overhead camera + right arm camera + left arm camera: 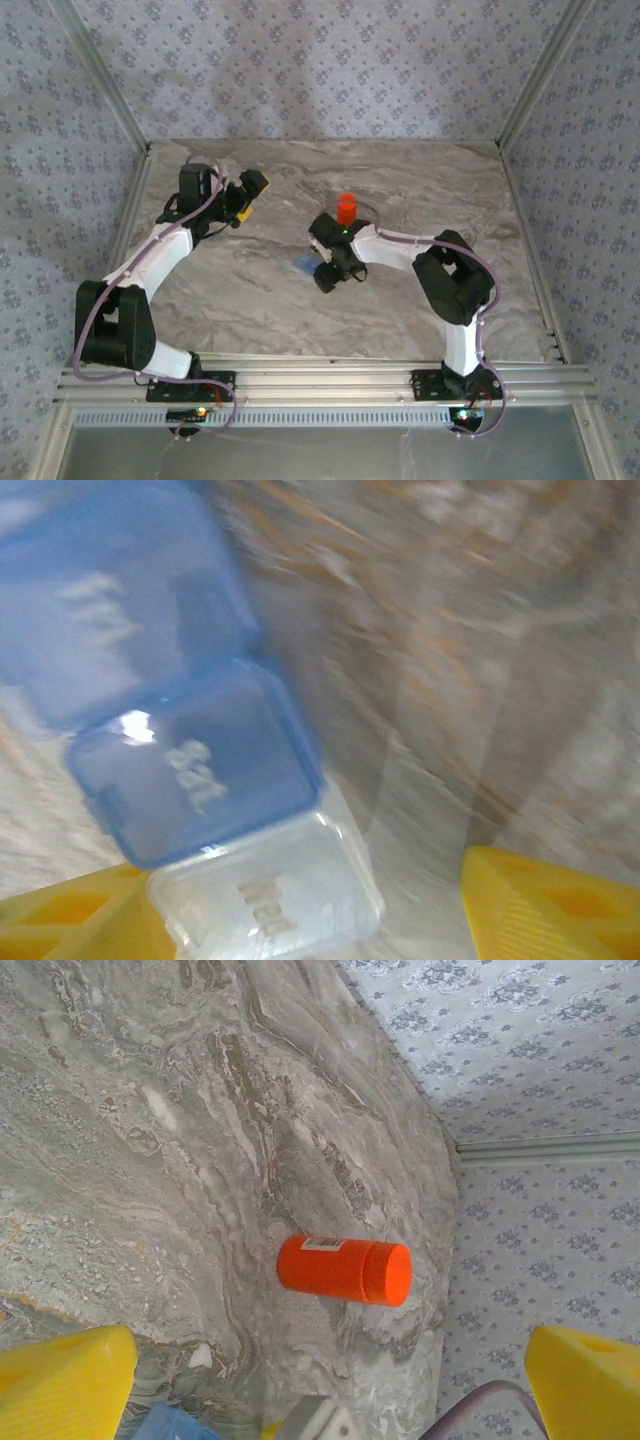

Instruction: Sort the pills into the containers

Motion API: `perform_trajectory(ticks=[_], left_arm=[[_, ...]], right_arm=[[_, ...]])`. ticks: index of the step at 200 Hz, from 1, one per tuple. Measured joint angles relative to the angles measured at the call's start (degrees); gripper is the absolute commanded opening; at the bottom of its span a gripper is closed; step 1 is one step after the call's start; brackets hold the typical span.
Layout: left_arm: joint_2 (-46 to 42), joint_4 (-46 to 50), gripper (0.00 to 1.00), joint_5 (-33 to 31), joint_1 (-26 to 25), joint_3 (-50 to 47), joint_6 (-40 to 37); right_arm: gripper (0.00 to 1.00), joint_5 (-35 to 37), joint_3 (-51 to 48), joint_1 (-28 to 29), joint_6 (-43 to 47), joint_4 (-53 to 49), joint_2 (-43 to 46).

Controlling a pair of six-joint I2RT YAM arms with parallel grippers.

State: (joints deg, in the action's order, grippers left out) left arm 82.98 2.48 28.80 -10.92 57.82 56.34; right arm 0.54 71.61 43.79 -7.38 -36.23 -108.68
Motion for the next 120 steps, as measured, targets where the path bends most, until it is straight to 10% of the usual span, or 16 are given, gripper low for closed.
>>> perform_trajectory(ticks=[120], left_arm=[[3.0,5.4,0.99,1.5,-1.3,2.7,-9.1]], right_arm=[[0.73,-5.9,-0.3,-11.9,-12.9,0.9,9.6]])
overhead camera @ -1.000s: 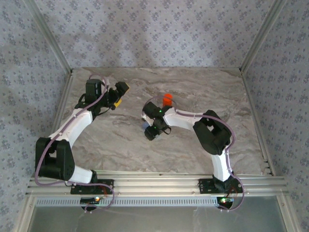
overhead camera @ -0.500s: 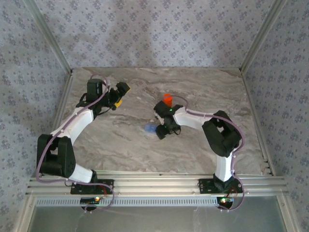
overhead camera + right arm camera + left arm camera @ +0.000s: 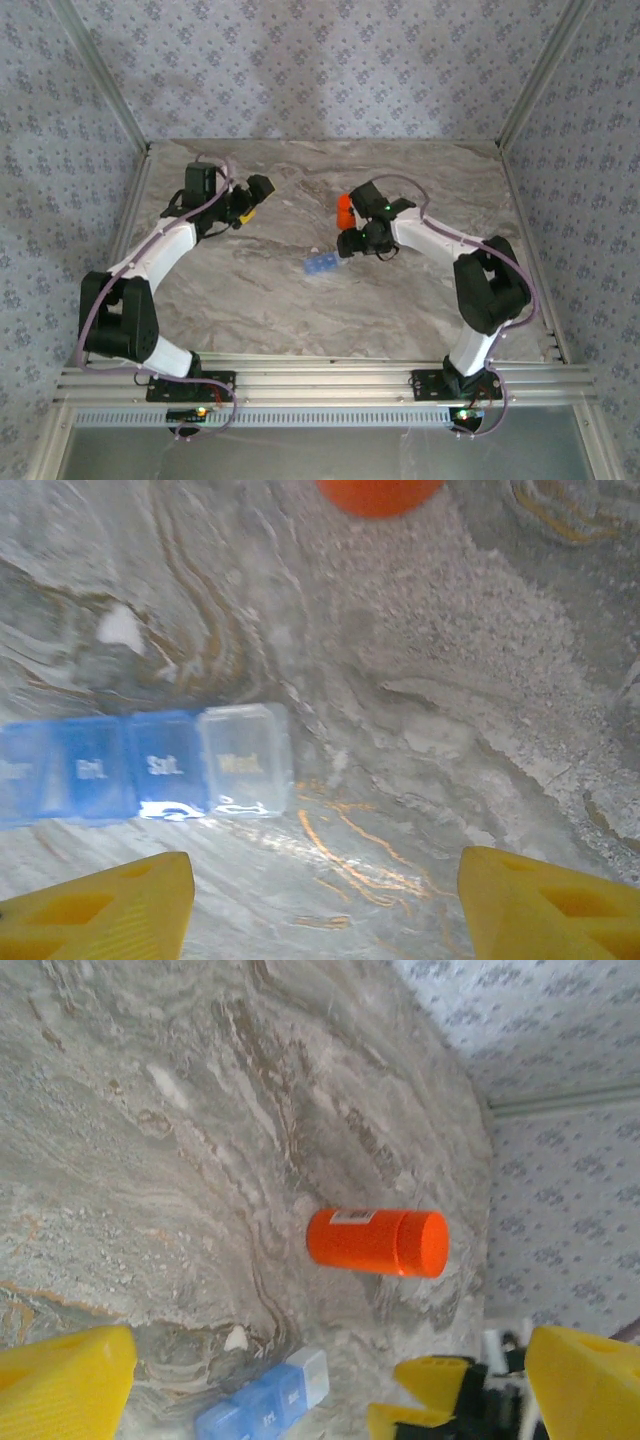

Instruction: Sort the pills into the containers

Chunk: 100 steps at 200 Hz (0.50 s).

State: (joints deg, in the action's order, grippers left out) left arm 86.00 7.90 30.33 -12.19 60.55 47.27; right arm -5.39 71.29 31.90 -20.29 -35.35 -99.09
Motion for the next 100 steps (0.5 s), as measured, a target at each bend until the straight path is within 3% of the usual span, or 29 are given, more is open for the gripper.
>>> perform_trajectory(ticks=[37,100], left_arm=[[1.5,5.0,0.99,0.0,-2.3,0.4,-5.9],[1.7,5.9,0.99,-0.2,-2.4,-1.4,-7.8]], right_arm=[[0.75,-1.5,3.7,2.2,-2.5,1.8,-2.4],[0.75,0.5,9.0,8.4,-2.4,0.4,-8.9]])
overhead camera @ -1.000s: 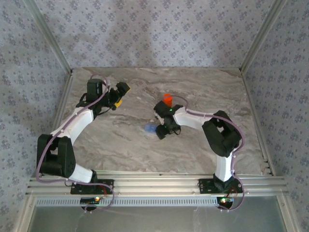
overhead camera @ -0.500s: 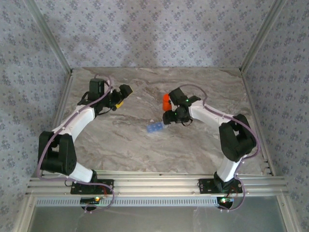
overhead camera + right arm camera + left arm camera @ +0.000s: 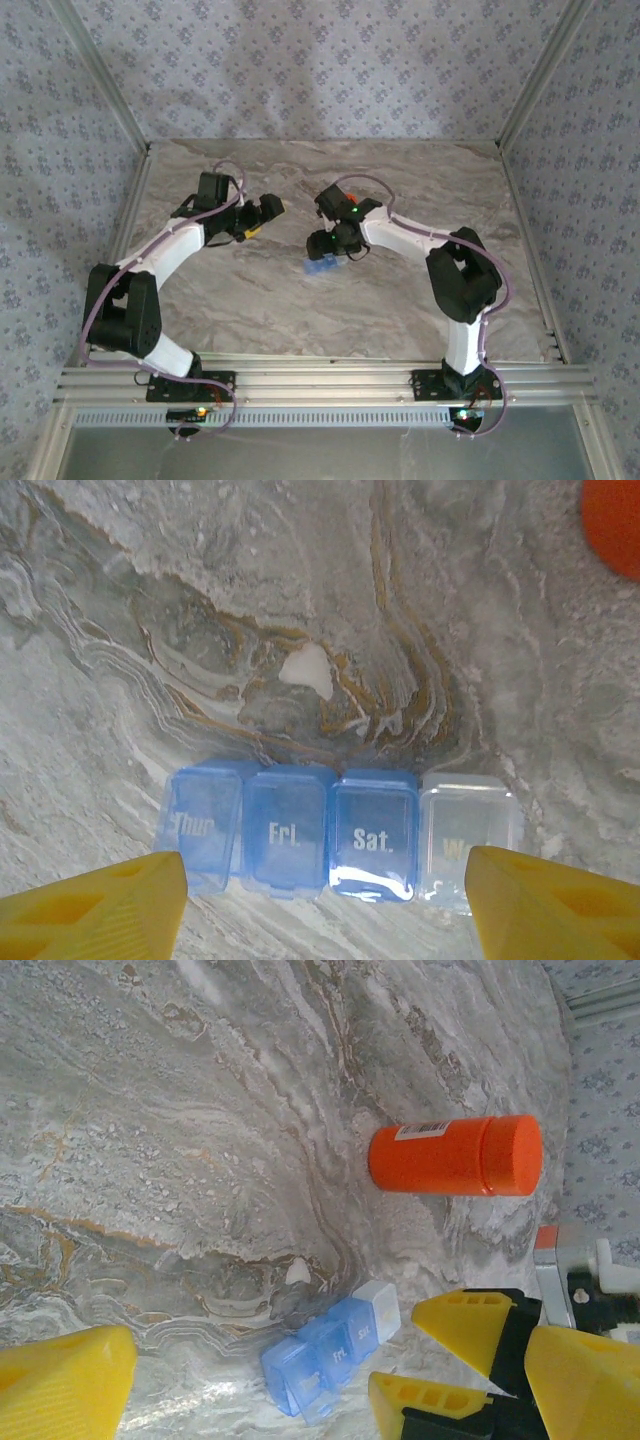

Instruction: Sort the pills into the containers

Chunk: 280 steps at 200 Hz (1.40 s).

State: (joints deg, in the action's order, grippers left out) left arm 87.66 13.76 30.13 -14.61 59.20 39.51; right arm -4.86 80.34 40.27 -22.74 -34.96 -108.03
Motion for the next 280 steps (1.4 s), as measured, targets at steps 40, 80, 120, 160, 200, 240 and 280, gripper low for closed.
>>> perform_trajectory(ticks=[40,80,120,160,200,240,280], left_arm=[[0.0,0.0,1.0,-0.2,0.0,-0.5,0.0],[0.0,0.0,0.99,-0.2,-0.1,-0.5,0.0],[0.0,0.0,0.99,-0.4,-0.4,-0.5,0.0],[0.0,0.0,1.0,-0.5,-0.7,-0.5,0.0],[0.4,0.9,0.99,-1.0,-1.3,-0.5,-1.6],[0.7,5.6,0.99,-2.2,-2.4,-0.3,-7.1],[0.7,11.1,0.99,-5.7,-5.3,0.9,-14.0]], right_arm=[[0.75,2.2,0.2,0.2,1.2,-1.7,0.0],[0.75,3.0,0.2,0.2,2.3,-2.6,-0.2],[0.74,3.0,0.2,0.5,2.7,-2.6,-2.5],[0.73,4.3,0.2,0.5,2.9,-2.5,-3.9],[0.72,4.3,0.1,0.5,2.9,-2.4,-3.9],[0.73,4.0,0.1,0.3,2.9,-2.4,-3.9],[0.72,3.8,0.1,0.2,2.9,-2.4,-3.8]])
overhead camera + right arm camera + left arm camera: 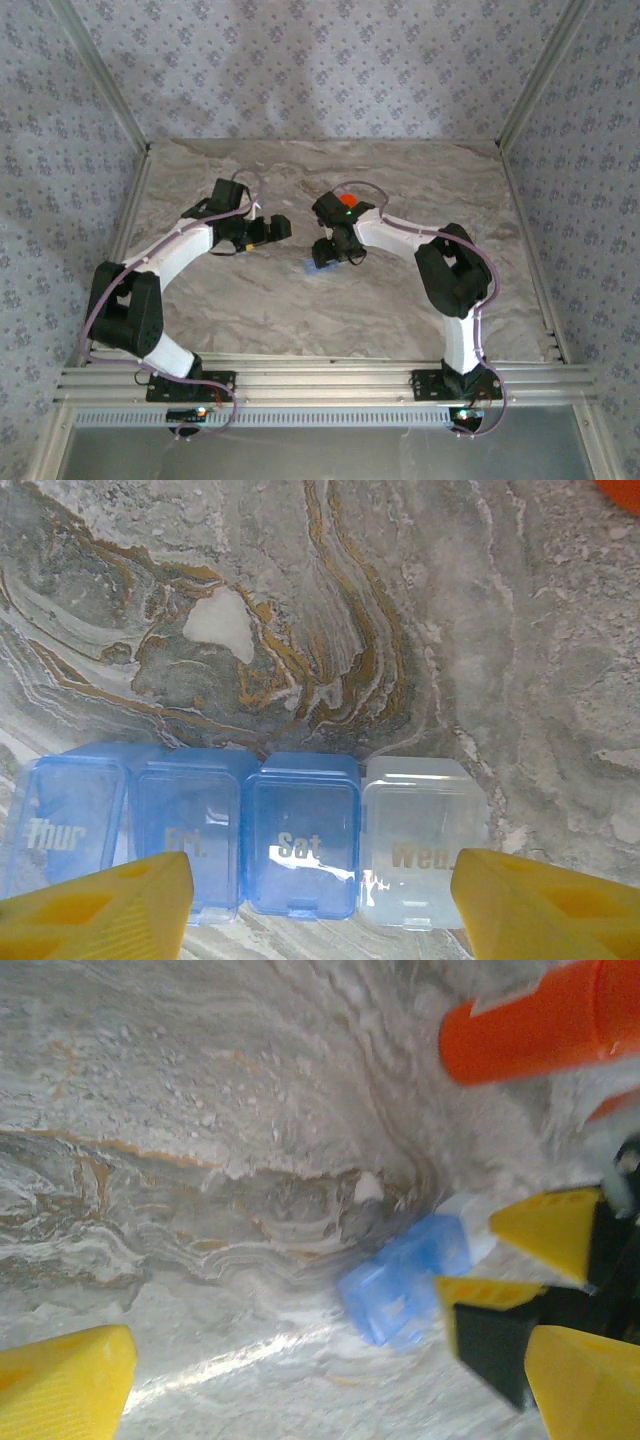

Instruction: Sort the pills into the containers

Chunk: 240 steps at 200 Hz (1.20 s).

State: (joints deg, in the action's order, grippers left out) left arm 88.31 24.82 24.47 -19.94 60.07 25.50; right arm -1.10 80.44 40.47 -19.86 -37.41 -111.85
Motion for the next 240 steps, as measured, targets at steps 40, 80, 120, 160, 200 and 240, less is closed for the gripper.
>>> perform_trajectory(ticks=[40,80,120,160,200,240], left_arm=[[0.0,5.2,0.99,-5.6,-7.0,0.8,-8.5],[0.0,5.7,0.99,-8.8,-10.1,-0.2,-12.8],[0.0,4.7,0.99,-10.4,-12.0,-2.6,-14.8],[0.0,2.8,0.99,-11.8,-13.6,-4.6,-16.0],[0.0,0.9,0.99,-12.5,-14.9,-6.3,-16.8],[1.4,-0.8,1.0,-12.6,-16.9,-6.6,-17.9]], right_arm=[[0.72,-1.0,0.0,-0.7,0.0,-0.1,0.0],[0.72,-1.9,0.0,-1.1,0.0,-0.2,0.2],[0.7,-2.4,0.0,-1.3,0.0,-0.2,0.2],[0.69,-2.3,0.0,-1.0,0.4,-0.2,0.1],[0.68,-1.0,0.0,-0.5,0.9,-0.3,-0.2],[0.68,0.0,0.0,0.1,1.0,-0.3,-0.3]])
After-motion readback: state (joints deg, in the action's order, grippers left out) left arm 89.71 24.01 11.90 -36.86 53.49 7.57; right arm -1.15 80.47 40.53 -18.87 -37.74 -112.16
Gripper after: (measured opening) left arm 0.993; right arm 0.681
